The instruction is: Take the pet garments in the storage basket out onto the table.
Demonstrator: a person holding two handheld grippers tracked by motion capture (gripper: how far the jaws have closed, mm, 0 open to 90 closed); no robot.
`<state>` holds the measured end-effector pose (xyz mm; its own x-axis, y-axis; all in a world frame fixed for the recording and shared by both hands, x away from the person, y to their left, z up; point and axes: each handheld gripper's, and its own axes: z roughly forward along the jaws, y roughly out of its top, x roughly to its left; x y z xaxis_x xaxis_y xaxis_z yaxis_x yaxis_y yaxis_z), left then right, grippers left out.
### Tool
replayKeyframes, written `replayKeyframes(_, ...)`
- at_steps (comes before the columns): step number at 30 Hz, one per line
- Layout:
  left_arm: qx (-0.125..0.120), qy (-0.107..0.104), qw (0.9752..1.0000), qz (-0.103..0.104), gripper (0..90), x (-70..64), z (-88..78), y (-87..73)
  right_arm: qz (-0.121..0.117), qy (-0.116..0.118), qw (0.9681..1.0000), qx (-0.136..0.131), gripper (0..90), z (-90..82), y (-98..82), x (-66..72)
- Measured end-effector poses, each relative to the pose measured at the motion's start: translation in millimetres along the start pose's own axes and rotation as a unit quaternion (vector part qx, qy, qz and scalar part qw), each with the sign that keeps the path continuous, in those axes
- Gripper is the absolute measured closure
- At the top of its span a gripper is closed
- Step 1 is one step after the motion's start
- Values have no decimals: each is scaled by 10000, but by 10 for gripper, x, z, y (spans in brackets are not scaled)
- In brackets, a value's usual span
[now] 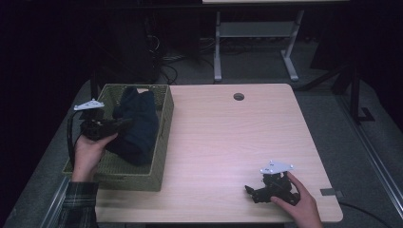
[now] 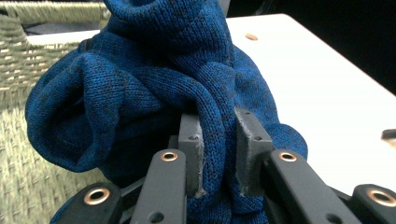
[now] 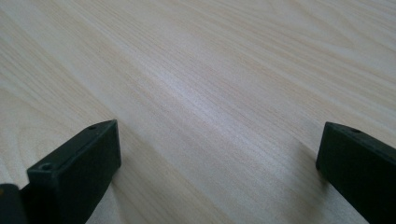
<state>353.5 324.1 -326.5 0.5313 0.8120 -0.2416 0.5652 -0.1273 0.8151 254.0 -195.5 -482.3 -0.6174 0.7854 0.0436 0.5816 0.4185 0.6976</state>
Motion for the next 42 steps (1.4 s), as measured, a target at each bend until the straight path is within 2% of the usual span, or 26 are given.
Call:
replayKeyframes(2, -131, -40, 9999, 40, 748, -26, -15, 32, -11, -3, 10000, -3, 0, 1, 0, -2)
replayKeyframes(13, -503, -117, 9984, 231, 749, -197, -132, 255, -5, -2, 10000, -7, 0, 2, 1, -1)
replayKeyframes(22, -833, -327, 9947, 509, 751, -451, -211, 463, -15, -6, 10000, 0, 0, 3, 3, -3)
replayKeyframes(30, -960, -579, 9914, 673, 755, -670, -130, 598, -18, -9, 10000, 4, 0, 2, 4, -4)
replayKeyframes(42, -977, -1046, 9854, 921, 762, -1003, 92, 726, -6, -5, 10000, 2, 0, 2, 4, -2)
